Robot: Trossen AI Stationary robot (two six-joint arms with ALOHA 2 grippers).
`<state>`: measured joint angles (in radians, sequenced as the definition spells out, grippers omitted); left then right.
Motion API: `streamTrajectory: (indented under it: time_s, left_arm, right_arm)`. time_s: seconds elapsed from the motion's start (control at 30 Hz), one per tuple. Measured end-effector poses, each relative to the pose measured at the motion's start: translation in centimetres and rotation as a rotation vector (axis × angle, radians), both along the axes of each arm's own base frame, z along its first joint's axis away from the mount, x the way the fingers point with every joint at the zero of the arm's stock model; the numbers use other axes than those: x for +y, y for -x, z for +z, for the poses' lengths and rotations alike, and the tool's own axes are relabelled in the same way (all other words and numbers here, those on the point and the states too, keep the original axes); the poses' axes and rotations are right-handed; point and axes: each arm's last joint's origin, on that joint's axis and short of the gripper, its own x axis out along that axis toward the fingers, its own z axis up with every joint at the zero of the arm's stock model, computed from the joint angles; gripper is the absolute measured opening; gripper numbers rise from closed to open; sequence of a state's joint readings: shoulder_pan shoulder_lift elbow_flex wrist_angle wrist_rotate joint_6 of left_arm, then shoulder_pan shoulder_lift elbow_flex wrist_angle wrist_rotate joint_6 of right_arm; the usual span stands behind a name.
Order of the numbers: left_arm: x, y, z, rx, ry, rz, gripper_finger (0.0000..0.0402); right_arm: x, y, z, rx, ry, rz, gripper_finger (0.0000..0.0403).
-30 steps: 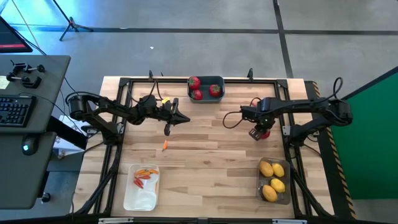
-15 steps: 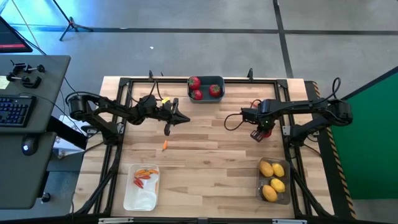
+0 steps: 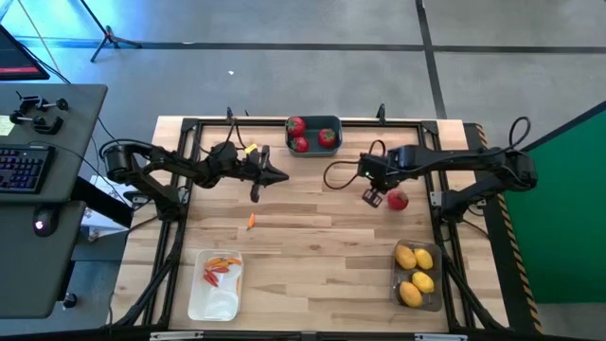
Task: Sort produce into baskets
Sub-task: Put the red tomato into the blue bin
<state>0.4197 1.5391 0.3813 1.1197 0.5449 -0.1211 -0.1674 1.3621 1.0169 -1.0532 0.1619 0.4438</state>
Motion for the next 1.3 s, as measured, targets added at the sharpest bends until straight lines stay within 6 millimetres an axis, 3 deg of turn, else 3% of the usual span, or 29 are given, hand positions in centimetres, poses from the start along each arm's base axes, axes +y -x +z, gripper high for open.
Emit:
streamTrajectory:
  time_s: [0.13, 0.23, 0.57, 0.7, 0.83, 1.3]
  left_arm:
    - [-0.1, 1.1, -0.5, -0.016, 0.016, 0.014, 0.0]
    - [-0.4, 1.9, -1.0, -0.026, 0.036, 0.02, 0.0]
    - [-0.8, 2.8, -1.7, -0.019, 0.047, 0.024, 0.0]
    - [-0.8, 2.8, -1.6, -0.02, 0.047, 0.024, 0.0]
    - [-0.9, 2.8, -1.6, -0.02, 0.047, 0.021, 0.0]
    - [-1.4, 2.6, -1.7, -0.019, 0.047, -0.001, 0.0]
  right_arm:
    - [0.4, 0.3, 1.2, 0.039, -0.022, -0.04, 0.0007]
    - [1.0, 1.2, 1.8, 0.128, -0.054, -0.076, 0.004]
    - [1.1, 3.0, -0.9, 0.271, -0.176, -0.164, 0.0271]
    - [0.3, 3.2, -1.7, 0.268, -0.197, -0.13, 0.0335]
    - [-0.3, 3.4, -2.7, 0.248, -0.243, -0.055, 0.0356]
    - [-0.9, 5.3, -7.5, 0.279, -0.233, 0.049, 0.0357]
